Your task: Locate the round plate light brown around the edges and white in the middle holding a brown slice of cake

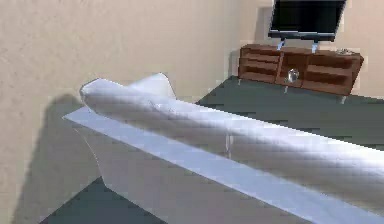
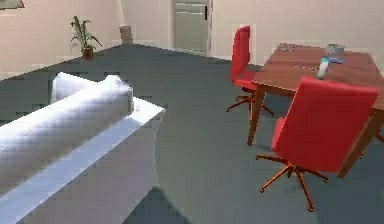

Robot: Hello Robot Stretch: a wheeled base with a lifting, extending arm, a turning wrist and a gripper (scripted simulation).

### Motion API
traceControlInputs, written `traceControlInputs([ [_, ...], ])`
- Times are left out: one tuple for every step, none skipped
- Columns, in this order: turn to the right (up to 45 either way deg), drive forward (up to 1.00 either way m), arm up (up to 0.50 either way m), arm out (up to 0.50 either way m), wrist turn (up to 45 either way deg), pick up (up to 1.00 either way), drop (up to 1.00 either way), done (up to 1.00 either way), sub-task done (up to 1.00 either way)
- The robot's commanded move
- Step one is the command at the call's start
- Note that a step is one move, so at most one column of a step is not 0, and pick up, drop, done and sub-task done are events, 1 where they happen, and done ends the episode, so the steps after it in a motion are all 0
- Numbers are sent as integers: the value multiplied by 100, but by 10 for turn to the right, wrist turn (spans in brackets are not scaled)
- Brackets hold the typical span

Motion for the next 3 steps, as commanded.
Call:
traceControlInputs([
  [450, 0, 0, 0, 0, 0, 0, 0, 0],
  [450, 0, 0, 0, 0, 0, 0, 0, 0],
  [90, 0, 0, 0, 0, 0, 0, 0, 0],
])
